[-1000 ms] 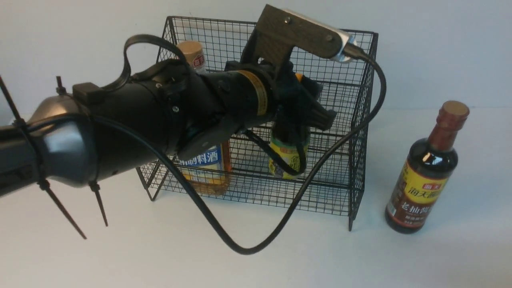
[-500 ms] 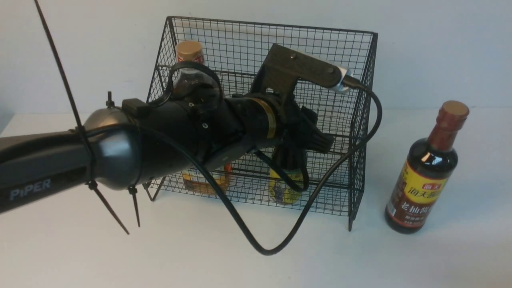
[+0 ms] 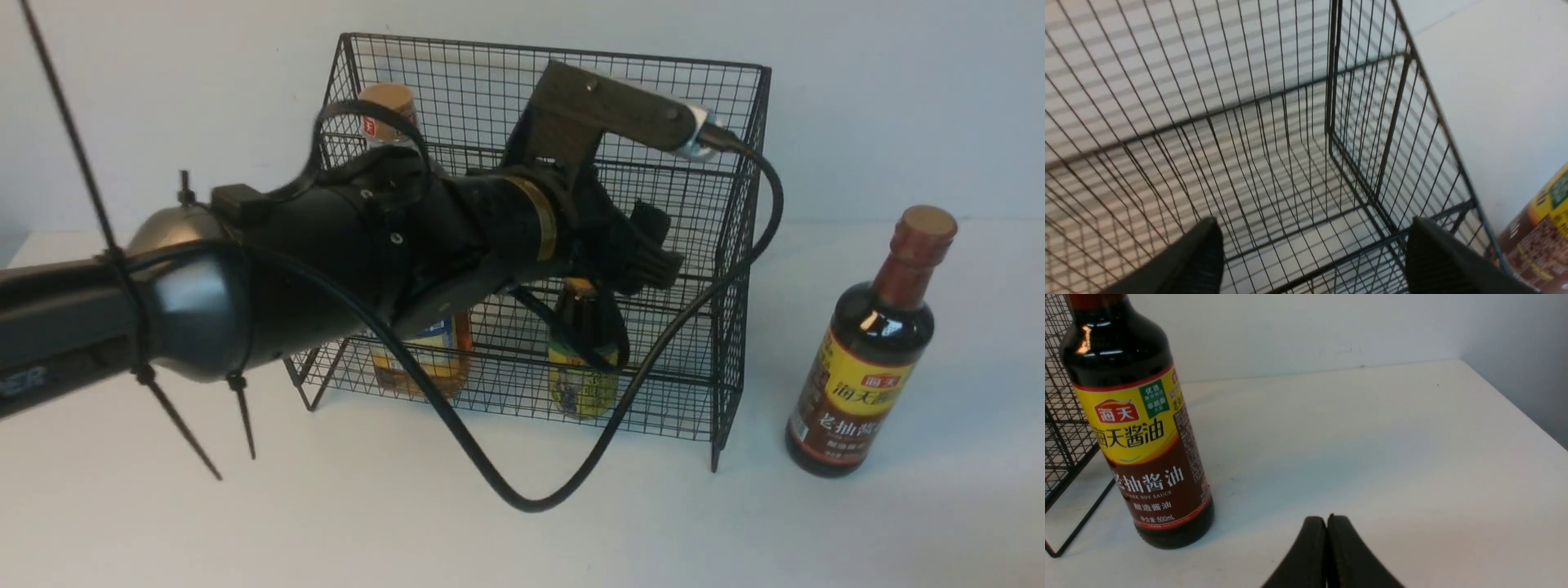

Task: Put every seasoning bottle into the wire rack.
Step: Use the left arm to put the condiment bottle back on the shelf, then use the right arm to grab the condiment bottle closest to it, then use the right arm to put the condiment bottle back on the shelf

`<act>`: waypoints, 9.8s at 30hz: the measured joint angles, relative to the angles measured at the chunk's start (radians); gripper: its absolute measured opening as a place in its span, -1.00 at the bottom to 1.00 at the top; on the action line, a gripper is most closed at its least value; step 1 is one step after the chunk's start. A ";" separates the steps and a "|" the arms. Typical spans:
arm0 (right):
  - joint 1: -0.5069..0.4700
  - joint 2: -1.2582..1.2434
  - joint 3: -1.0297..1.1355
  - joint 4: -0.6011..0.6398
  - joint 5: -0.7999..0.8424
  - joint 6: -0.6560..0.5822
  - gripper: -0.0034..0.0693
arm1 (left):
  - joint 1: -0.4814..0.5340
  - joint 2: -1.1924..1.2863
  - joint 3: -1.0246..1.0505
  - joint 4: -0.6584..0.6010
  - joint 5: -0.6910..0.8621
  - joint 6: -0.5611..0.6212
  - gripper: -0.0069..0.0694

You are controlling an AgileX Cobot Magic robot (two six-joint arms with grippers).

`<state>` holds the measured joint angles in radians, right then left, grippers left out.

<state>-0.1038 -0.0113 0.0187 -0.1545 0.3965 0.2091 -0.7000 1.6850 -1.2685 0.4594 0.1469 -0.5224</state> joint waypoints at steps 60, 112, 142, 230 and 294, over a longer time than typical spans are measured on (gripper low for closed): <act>0.000 0.000 0.000 0.000 0.000 0.000 -0.94 | 0.654 -1.674 1.224 -0.427 0.270 0.497 -0.83; 0.000 0.000 0.010 0.432 -0.310 0.181 -0.94 | 0.744 -1.696 1.294 -0.505 0.241 0.585 -0.83; 0.265 0.771 -0.729 0.379 0.475 -0.243 -0.94 | 0.744 -1.696 1.294 -0.505 0.241 0.585 -0.83; 0.633 1.203 -0.619 -1.547 0.219 1.677 0.75 | 0.744 -1.696 1.294 -0.505 0.241 0.585 -0.83; 0.529 1.202 -0.870 -1.547 -0.110 1.615 -0.14 | 0.744 -1.696 1.294 -0.505 0.241 0.585 -0.83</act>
<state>0.4253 1.1906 -0.8509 -1.7017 0.2868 1.8236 0.0439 -0.0105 0.0253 -0.0460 0.3874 0.0624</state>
